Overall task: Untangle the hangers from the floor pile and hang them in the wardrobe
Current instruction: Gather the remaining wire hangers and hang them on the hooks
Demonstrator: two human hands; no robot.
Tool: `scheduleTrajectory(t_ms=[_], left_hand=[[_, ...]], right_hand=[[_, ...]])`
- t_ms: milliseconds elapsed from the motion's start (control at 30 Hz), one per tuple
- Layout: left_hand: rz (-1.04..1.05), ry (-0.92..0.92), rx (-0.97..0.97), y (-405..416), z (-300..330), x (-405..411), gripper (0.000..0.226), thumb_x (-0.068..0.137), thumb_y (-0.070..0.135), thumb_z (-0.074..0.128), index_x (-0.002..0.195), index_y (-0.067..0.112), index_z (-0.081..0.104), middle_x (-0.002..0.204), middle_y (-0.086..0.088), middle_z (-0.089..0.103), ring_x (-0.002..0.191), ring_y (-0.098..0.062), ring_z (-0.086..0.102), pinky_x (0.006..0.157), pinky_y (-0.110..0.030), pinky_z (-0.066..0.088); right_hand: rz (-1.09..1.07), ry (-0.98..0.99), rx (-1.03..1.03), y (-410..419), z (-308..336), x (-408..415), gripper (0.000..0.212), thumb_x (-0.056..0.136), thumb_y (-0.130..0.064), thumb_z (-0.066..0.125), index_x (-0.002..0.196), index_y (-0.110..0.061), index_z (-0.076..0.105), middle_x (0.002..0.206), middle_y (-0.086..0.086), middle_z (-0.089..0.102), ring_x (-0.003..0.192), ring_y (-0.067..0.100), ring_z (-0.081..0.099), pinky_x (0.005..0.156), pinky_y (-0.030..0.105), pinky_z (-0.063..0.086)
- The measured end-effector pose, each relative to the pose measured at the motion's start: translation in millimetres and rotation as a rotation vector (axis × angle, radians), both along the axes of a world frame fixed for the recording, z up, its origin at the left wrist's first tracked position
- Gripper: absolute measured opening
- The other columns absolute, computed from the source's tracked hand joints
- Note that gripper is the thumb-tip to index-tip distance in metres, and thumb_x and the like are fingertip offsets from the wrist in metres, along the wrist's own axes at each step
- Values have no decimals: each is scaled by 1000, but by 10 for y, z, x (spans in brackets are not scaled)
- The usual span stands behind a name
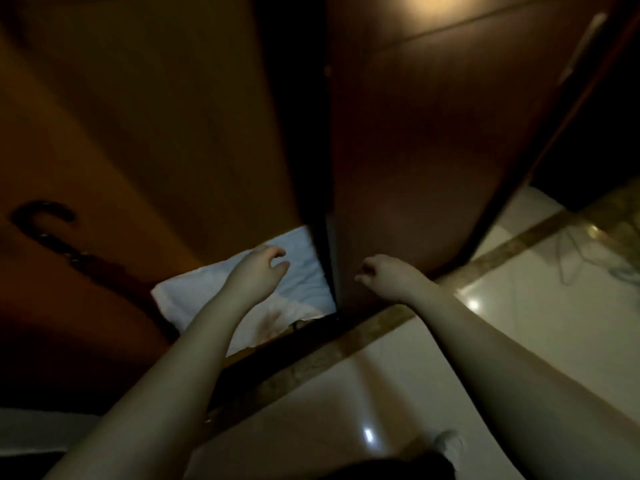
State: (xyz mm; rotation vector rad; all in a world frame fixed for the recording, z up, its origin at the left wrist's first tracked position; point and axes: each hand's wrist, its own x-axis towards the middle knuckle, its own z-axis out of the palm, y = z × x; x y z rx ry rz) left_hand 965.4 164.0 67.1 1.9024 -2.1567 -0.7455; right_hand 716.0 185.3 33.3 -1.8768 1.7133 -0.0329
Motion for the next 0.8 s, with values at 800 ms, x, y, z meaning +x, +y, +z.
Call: scheduleTrajectory(t_ms=[800], left_hand=[[-762, -196, 137, -655, -959, -6452, 42, 99, 36, 48, 137, 18, 51, 138, -1, 49, 126, -23, 47, 104, -42, 41]], right_hand=[[-824, 95, 272, 1525, -1045, -5807, 41, 100, -40, 44, 135, -19, 53, 132, 4, 55, 113, 23, 58, 95, 36, 49]])
